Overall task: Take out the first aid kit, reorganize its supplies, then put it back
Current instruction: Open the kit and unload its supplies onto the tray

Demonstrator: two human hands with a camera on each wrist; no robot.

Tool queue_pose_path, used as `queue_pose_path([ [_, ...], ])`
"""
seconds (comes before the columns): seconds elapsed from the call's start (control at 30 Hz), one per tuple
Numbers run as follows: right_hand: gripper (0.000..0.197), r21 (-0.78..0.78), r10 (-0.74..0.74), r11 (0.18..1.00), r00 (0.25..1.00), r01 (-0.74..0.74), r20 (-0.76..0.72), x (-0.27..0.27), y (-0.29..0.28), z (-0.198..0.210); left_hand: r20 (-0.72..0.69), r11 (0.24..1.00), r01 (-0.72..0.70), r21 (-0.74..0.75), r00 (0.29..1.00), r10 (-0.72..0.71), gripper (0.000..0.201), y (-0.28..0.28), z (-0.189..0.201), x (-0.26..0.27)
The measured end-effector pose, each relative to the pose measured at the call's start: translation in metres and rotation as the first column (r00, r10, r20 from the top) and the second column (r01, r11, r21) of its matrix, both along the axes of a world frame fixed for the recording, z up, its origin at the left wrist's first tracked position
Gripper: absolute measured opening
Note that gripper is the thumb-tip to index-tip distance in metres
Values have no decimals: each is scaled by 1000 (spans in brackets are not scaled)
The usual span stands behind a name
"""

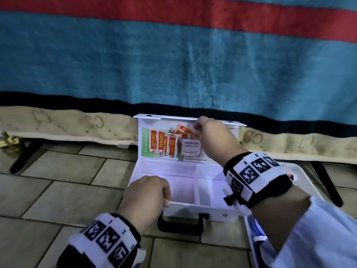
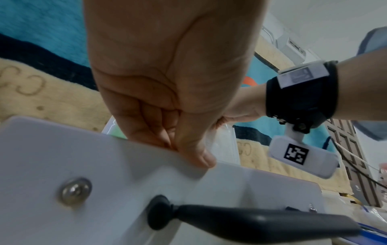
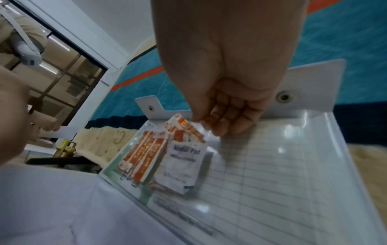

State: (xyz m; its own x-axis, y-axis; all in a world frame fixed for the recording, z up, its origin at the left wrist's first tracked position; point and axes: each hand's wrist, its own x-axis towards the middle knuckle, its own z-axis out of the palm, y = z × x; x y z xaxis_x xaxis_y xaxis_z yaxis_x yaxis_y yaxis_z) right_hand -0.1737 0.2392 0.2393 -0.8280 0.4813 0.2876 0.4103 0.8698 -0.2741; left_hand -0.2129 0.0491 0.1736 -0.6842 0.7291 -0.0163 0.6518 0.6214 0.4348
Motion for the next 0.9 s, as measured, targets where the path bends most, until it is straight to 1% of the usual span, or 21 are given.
queue_pose_path([
  [0.03,18,-21,-15,1000,1000,15,16,-3,0,3,3,1000,-2,4,1000,2,31,0,0,0],
  [0.07,22,-43,-23,999,999,25,48,-6,1,6,0,1000,-1,5,1000,1,31,0,-1,0],
  [0.13,38,-96,-7,995,992,19,122,-11,4,14,-14,1000,3,10,1000,-3,32,-1,-2,-1],
  [0.17,43,-100,7,995,986,9,164,-13,4,18,-23,1000,6,11,1000,-6,32,-1,-2,-1],
  [0.2,42,-78,17,997,977,0,211,-15,3,21,-31,1000,11,12,999,-10,32,-1,-2,-1],
  [0.3,14,102,-31,995,942,-3,333,-23,-4,26,-40,1000,27,15,999,-27,32,-2,-3,-2],
  [0.33,11,147,-54,989,928,-1,369,-25,-7,26,-43,999,31,17,999,-31,31,-2,-3,-2],
  [0.4,16,183,-80,983,902,1,424,-27,-12,24,-50,999,32,18,998,-31,30,-2,-3,-2],
  [0.5,20,203,-86,979,890,-8,448,-25,-16,23,-38,999,25,28,999,-24,29,-2,-4,-2],
  [0.6,22,226,-75,974,924,-13,376,-14,-16,31,-19,1000,19,19,1000,-19,26,-2,-3,-3],
  [0.67,23,257,-47,966,958,-28,282,-4,-14,37,-17,1000,18,9,1000,-18,25,-2,-1,-2],
  [0.73,21,265,-30,964,985,-16,168,6,-10,43,-50,1000,17,-2,999,-17,23,-2,0,1],
  [0.77,18,222,-24,975,995,2,93,12,-7,46,-64,1000,18,-12,998,-19,22,-2,1,2],
  [0.83,12,72,-18,997,996,24,-83,27,3,51,-80,999,27,-45,996,-31,23,-2,1,4],
  [0.9,26,-85,-59,996,973,41,-223,51,13,57,-75,996,45,-83,996,-51,26,-1,2,4],
])
